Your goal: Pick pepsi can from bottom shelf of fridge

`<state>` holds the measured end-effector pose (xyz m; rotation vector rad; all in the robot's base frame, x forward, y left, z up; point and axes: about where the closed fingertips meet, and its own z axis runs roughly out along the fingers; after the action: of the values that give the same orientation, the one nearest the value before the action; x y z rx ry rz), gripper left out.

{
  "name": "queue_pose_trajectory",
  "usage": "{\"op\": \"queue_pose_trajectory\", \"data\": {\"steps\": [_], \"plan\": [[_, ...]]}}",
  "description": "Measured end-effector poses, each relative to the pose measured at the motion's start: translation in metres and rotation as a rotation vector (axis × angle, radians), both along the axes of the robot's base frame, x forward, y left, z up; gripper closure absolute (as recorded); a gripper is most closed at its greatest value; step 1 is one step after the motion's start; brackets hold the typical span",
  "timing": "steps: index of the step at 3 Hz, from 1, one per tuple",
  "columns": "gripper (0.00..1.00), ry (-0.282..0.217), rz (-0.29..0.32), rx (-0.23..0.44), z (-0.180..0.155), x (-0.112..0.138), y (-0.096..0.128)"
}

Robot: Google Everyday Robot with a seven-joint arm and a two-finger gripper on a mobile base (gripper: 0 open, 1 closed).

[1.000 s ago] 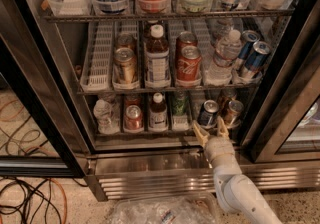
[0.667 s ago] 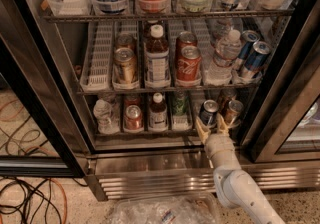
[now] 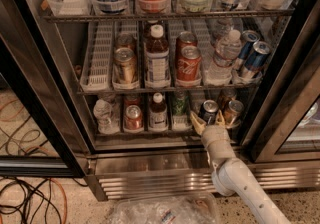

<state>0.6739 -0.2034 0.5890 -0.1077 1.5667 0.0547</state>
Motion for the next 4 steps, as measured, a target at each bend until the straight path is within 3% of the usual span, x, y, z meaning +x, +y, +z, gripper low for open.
{"op": "queue_pose_trajectory", "data": {"steps": [1,2,4], "plan": [[0.32,0.0,0.0,0.0,0.0,0.0004,0.0001],[0.51,0.0,0.0,0.0,0.0,0.0004,0.0001],[0.97,0.0,0.0,0.0,0.0,0.0004,0.0001]]}}
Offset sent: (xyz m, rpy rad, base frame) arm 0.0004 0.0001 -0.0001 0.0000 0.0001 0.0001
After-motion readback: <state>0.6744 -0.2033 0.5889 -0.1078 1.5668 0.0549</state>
